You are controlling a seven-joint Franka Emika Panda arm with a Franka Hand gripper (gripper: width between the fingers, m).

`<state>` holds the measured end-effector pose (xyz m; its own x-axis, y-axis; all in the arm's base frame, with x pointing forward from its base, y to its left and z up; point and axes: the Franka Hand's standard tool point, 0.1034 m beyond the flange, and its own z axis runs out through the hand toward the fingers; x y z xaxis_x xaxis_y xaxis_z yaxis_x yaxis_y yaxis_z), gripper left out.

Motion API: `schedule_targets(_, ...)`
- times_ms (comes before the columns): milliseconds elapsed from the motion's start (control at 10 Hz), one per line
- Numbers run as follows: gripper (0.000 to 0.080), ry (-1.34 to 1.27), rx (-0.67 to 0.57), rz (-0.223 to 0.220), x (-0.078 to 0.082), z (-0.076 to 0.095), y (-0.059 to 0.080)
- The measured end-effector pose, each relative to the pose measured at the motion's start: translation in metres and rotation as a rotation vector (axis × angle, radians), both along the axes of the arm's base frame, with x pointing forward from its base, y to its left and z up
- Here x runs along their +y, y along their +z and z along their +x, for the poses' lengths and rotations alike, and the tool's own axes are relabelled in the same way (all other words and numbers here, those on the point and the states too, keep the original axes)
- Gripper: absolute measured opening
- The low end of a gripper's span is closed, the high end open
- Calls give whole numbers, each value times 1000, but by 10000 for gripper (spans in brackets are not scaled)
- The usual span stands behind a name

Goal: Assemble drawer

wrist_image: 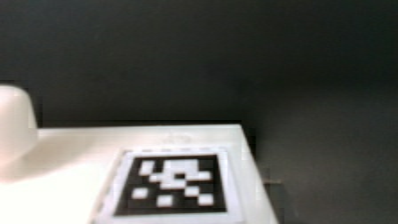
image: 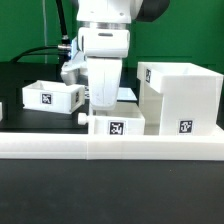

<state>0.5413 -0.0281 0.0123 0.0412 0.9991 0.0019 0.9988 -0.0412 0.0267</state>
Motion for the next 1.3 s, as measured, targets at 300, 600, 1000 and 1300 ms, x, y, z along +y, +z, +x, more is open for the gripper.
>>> schedule_targets(300,41,37,2,-8,7,0,-2)
schedule_targets(600,41,67,16,-19,12,2,0)
schedule_targets(1000,41,63,21,-18,14,2,-1)
schedule_targets(1300,41,45,29,-19,26,3,0)
